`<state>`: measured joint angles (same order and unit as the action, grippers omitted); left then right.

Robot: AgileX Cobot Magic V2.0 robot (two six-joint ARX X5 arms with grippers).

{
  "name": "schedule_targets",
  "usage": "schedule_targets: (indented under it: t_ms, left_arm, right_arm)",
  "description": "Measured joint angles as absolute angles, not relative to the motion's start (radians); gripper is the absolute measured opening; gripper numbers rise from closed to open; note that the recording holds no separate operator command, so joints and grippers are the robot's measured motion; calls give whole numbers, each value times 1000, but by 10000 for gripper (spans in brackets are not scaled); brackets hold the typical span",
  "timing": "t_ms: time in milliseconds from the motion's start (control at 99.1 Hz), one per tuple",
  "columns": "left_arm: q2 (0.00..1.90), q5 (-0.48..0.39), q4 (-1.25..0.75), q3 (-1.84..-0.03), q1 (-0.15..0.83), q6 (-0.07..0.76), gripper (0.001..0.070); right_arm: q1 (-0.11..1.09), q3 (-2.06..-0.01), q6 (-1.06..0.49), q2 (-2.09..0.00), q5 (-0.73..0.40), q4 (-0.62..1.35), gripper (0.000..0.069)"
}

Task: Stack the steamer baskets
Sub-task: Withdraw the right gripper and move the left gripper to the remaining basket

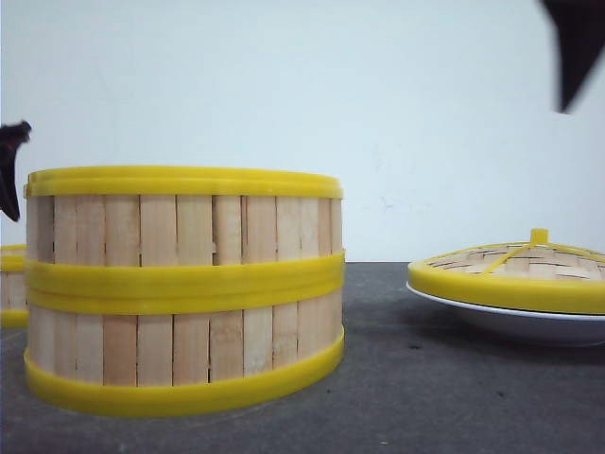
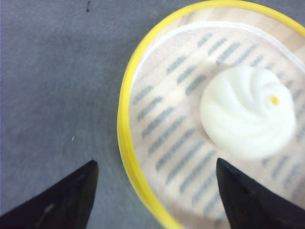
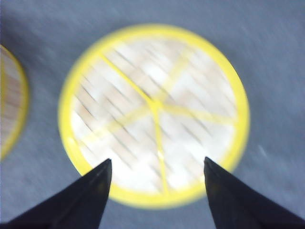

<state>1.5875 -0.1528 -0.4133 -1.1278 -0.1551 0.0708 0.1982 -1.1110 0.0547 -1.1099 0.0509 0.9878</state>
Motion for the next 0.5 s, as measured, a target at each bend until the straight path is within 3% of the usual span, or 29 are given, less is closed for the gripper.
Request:
schedule_targets:
  t_ms: [121,303,444,504]
  left_arm:
    - [1671,-126,-403,-1163,-155,71,462]
    - [1750,-105,-387,-1181,-155,71,374]
    - [1761,-103,-370,-1181,-155,71,140]
    - [1765,-99,-369,-1184,-155,80,72]
  right_arm:
    - [153,-1078,49,-1011,51,1048,376]
    - [142,-1077,48,-898,49,1077,376]
    - [142,-1077,49,-855,49,1097,376]
    - [142,-1077,49,-842,49,1112,376]
